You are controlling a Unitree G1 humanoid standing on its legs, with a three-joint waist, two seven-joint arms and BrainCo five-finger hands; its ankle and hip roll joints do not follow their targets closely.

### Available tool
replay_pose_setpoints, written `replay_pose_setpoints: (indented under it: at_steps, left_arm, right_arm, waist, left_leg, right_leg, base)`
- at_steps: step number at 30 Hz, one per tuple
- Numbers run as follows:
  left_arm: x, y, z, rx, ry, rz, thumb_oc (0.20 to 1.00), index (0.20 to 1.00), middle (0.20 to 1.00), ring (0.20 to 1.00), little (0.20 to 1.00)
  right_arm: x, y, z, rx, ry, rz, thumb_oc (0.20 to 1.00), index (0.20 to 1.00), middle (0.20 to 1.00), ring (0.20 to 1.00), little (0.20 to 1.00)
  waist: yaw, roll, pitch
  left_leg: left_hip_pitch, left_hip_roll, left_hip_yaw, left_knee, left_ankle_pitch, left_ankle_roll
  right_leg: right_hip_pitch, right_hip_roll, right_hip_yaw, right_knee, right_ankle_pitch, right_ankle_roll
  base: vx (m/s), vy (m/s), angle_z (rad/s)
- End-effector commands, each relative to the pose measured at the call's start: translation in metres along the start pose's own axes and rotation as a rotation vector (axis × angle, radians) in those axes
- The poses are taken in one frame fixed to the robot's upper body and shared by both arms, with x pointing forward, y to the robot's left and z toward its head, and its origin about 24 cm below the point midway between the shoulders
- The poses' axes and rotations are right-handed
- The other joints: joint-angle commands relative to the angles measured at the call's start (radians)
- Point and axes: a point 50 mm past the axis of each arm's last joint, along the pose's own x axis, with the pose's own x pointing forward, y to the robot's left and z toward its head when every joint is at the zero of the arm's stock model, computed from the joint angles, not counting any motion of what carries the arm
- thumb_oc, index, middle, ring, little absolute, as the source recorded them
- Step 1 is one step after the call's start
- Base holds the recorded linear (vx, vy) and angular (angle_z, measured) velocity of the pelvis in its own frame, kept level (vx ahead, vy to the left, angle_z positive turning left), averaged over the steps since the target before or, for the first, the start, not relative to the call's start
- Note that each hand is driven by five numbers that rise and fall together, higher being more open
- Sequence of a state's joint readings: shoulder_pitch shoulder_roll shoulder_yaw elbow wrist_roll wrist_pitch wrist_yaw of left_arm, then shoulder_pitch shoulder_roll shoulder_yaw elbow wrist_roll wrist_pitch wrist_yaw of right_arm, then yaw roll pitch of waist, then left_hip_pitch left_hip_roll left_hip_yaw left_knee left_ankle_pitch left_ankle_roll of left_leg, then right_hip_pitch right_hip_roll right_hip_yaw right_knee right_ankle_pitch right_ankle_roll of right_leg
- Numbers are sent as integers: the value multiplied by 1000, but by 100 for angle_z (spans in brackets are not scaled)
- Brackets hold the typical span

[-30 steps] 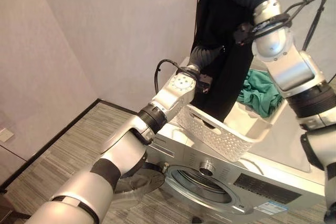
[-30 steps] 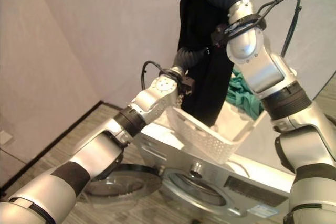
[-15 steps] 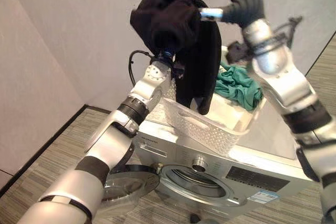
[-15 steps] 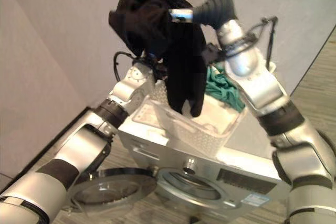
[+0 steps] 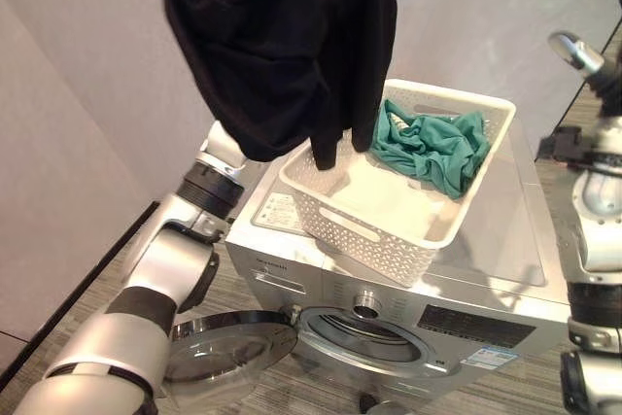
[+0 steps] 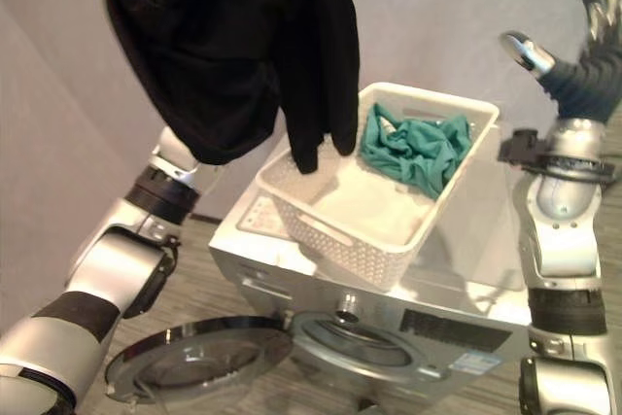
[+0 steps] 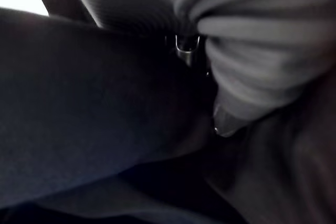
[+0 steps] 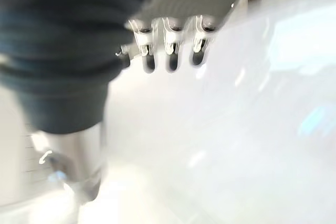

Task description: Grab the laundry basket,head to the washer,open it,put in the laundry and shut it.

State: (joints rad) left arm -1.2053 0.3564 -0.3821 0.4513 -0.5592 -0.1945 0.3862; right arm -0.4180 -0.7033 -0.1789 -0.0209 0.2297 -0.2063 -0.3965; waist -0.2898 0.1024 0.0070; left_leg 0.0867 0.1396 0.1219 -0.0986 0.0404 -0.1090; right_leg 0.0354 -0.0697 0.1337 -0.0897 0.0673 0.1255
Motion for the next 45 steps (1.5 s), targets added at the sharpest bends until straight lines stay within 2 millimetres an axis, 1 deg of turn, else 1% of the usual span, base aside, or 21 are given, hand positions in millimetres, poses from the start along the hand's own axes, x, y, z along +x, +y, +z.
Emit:
replay_pose_setpoints:
  at_steps: [1, 3, 4, 5, 6, 9, 10, 12, 14, 16, 18, 19, 20, 22, 23, 26, 28, 31, 34, 39, 45]
  left_arm:
    - [15, 26, 55, 98, -260, 88, 200, 200, 200, 200, 200]
    - [13, 33, 67, 132, -311, 105, 200, 200, 200, 200, 200]
    - [10, 44, 81, 178, -379, 121, 200, 200, 200, 200, 200]
    - [9, 43, 80, 177, -375, 120, 200, 200, 200, 200, 200]
    - [1, 57, 94, 235, -439, 141, 200, 200, 200, 200, 200]
    - [-10, 75, 102, 298, -482, 174, 200, 200, 200, 200, 200]
    - [-25, 98, 114, 375, -532, 223, 200, 200, 200, 200, 200]
    - [-34, 108, 118, 405, -548, 247, 200, 200, 200, 200, 200]
    - [-54, 136, 131, 510, -581, 310, 200, 200, 200, 200, 200]
    - [-74, 156, 137, 605, -582, 344, 200, 200, 200, 200, 200]
    - [-85, 164, 138, 638, -572, 360, 200, 200, 200, 200, 200]
    - [-100, 175, 138, 695, -560, 394, 200, 200, 200, 200, 200]
    - [-103, 177, 139, 702, -557, 401, 200, 200, 200, 200, 200]
    - [-130, 192, 133, 777, -503, 464, 200, 200, 200, 200, 200]
    - [-132, 193, 133, 781, -500, 470, 200, 200, 200, 200, 200]
    - [-155, 200, 108, 744, -346, 452, 200, 200, 200, 200, 200]
    - [-183, 200, 76, 633, -159, 411, 200, 200, 200, 200, 200]
    - [-207, 195, 49, 521, -17, 394, 200, 200, 200, 200, 200]
    - [-227, 184, 30, 426, 88, 369, 200, 200, 200, 200, 200]
    - [-251, 162, 4, 261, 234, 319, 200, 200, 200, 200, 200]
    - [-252, 146, -20, 146, 307, 275, 200, 200, 200, 200, 200]
  right_arm:
    - [-16, -33, -16, -319, 51, -41, 1000, 1000, 1000, 1000, 1000]
    - [-40, -59, -39, -461, 176, -76, 1000, 1000, 1000, 1000, 1000]
    - [-66, -86, -59, -579, 318, -117, 1000, 1000, 1000, 1000, 1000]
    - [-67, -87, -59, -582, 320, -117, 1000, 1000, 1000, 1000, 1000]
    - [-95, -116, -74, -692, 459, -168, 1000, 1000, 1000, 1000, 1000]
    - [-124, -141, -86, -767, 596, -216, 1000, 1000, 1000, 1000, 1000]
    - [-157, -164, -97, -833, 760, -238, 1000, 1000, 1000, 1000, 1000]
    - [-170, -170, -102, -869, 822, -224, 1000, 1000, 1000, 1000, 1000]
    - [-210, -182, -113, -883, 1012, -204, 1000, 1000, 1000, 1000, 1000]
    - [-250, -180, -128, -838, 1207, -168, 1000, 1000, 1000, 1000, 1000]
    - [-261, -177, -133, -800, 1261, -160, 1000, 1000, 1000, 1000, 1000]
    - [-293, -176, -138, -735, 1403, -186, 1000, 1000, 1000, 1000, 1000]
    - [-290, -175, -140, -735, 1397, -176, 1000, 1000, 1000, 1000, 1000]
    - [-336, -176, -140, -701, 1615, -197, 1000, 1000, 1000, 1000, 1000]
    - [-334, -177, -141, -703, 1611, -190, 1000, 1000, 1000, 1000, 1000]
    - [-401, -178, -121, -648, 1953, -225, 1000, 1000, 1000, 1000, 1000]
    - [-466, -166, -84, -496, 2270, -271, 1000, 1000, 1000, 1000, 1000]
    - [-499, -149, -60, -370, 2433, -284, 1000, 1000, 1000, 1000, 1000]
    - [-513, -135, -51, -290, 2486, -303, 1000, 1000, 1000, 1000, 1000]
    - [-509, -107, -67, -284, 2458, -89, 1000, 1000, 1000, 1000, 1000]
    - [-464, -91, -114, -369, 2242, 182, 1000, 1000, 1000, 1000, 1000]
  waist:
    - [20, 1, -45]
    - [26, 0, -49]
    - [33, -3, -49]
    - [34, -2, -54]
    - [51, -11, -52]
    - [68, -20, -57]
    - [94, -32, -54]
    - [99, -34, -56]
    - [130, -42, -54]
    - [166, -51, -54]
    - [172, -52, -56]
    - [201, -61, -52]
    - [192, -57, -53]
    - [228, -72, -46]
    - [221, -69, -47]
    - [248, -80, -40]
    - [268, -86, -32]
    - [276, -83, -25]
    - [275, -77, -15]
    - [292, -64, 7]
    - [321, -71, 67]
  left_leg:
    - [26, 74, -9, 11, -51, -31]
    - [25, 75, -15, 11, -51, -31]
    - [21, 75, -22, 11, -50, -30]
    - [25, 75, -23, 11, -61, -30]
    - [16, 75, -34, 11, -49, -29]
    - [11, 75, -48, 11, -47, -29]
    - [7, 73, -59, 11, -47, -29]
    - [8, 72, -63, 11, -47, -29]
    - [8, 71, -67, 11, -45, -30]
    - [7, 69, -72, 11, -41, -30]
    - [7, 68, -74, 11, -39, -31]
    - [2, 67, -82, 11, -34, -33]
    - [3, 66, -82, 11, -34, -33]
    - [-2, 65, -90, 11, -30, -37]
    - [-1, 64, -91, 11, -30, -37]
    - [-8, 64, -100, 11, -25, -40]
    - [-16, 66, -117, 11, -21, -42]
    - [-21, 68, -134, 11, -23, -43]
    - [-24, 74, -145, 11, -18, -43]
    - [-23, 99, -149, 14, 0, -44]
    - [-121, 106, -219, 28, 82, -70]
  right_leg:
    - [-60, -65, -67, 134, -91, 51]
    - [-56, -66, -77, 133, -93, 51]
    - [-54, -66, -82, 132, -94, 51]
    - [-48, -67, -85, 130, -103, 52]
    - [-46, -68, -96, 129, -97, 50]
    - [-38, -69, -108, 126, -101, 48]
    - [-30, -70, -122, 122, -101, 45]
    - [-26, -71, -126, 118, -101, 45]
    - [-18, -73, -135, 107, -97, 46]
    - [-8, -76, -147, 90, -91, 46]
    - [-1, -78, -152, 83, -89, 45]
    - [5, -78, -162, 80, -89, 44]
    - [7, -79, -163, 79, -88, 44]
    - [18, -80, -179, 78, -90, 40]
    - [19, -81, -180, 77, -91, 40]
    - [27, -78, -200, 78, -88, 33]
    - [34, -76, -217, 81, -92, 28]
    - [47, -73, -235, 80, -101, 24]
    - [48, -65, -240, 81, -104, 16]
    - [44, -38, -216, 70, -104, -1]
    - [37, -5, -233, 8, -97, -15]
  base:
    - [13, -14, 3]
    - [-9, -10, 2]
    - [55, -4, 7]
    - [22, -27, 9]
    - [12, -17, 13]
    - [2, -28, 17]
    - [14, -24, 8]
    - [1, -20, 8]
    - [-4, -14, 22]
    - [11, -8, 15]
    - [7, -5, 11]
    - [5, -1, 10]
    - [6, -2, 15]
    - [5, 0, 12]
    - [12, 2, 12]
    - [4, -5, 22]
    - [20, -17, 22]
    - [19, -18, 55]
    - [-17, -35, 16]
    - [-52, -57, 1]
    - [-162, -48, -14]
